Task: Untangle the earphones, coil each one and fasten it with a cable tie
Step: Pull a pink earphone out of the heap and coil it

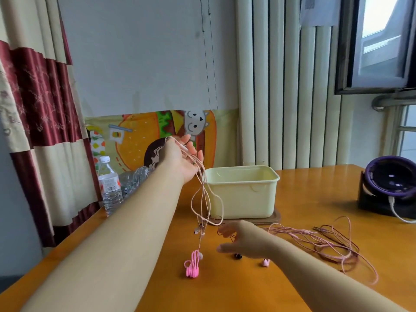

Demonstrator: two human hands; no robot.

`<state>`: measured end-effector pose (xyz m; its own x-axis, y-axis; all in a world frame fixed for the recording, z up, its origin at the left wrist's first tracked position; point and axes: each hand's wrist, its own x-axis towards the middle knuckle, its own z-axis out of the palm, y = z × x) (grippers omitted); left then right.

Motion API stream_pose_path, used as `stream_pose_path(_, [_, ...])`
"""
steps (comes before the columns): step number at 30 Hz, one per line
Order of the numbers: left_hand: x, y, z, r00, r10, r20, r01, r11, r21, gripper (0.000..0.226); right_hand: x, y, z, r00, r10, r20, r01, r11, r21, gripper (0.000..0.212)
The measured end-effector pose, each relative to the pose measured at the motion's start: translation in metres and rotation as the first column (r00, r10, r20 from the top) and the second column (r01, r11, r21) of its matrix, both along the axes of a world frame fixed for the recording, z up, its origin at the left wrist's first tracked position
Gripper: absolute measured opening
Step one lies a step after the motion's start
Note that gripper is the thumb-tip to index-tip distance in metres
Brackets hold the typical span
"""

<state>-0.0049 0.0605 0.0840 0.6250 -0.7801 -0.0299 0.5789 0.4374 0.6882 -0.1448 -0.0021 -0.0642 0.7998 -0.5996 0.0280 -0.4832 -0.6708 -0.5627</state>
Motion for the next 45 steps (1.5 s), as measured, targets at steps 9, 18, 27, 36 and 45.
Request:
stream_pose_path(9, [-0.008, 0.002, 0.018, 0.998, -0.057, -0.003, 0.057, 0.996, -0.069, 0.046, 0.012, -0.001, 0.002, 0.905, -0.176, 0.388, 0.279, 0.933, -0.227, 0.043])
stream_pose_path(18, [0.012, 0.007, 0.007, 0.999, 0.007, -0.037, -0.009, 0.998, -0.065, 0.045, -0.013, -0.006, 0.021, 0.735, -0.282, 0.617, 0.135, 0.952, 0.273, 0.018])
stream_pose_path(27, [0.04, 0.009, -0.038, 0.99, 0.139, 0.024, -0.141, 0.988, 0.06, 0.036, -0.028, -0.018, 0.025, 0.418, -0.623, 0.661, 0.264, 0.78, 0.567, 0.022])
stream_pose_path(36, [0.009, 0.004, -0.076, 0.673, -0.468, 0.573, 0.179, 0.855, 0.487, 0.058, -0.021, -0.016, 0.05, 0.68, -0.364, 0.636, 0.103, 0.907, 0.409, 0.026])
stream_pose_path(45, [-0.02, -0.003, -0.095, 0.431, -0.554, 0.713, 0.15, 0.823, 0.548, 0.017, -0.017, -0.025, 0.052, 0.656, -0.429, 0.621, 0.054, 0.848, 0.528, 0.023])
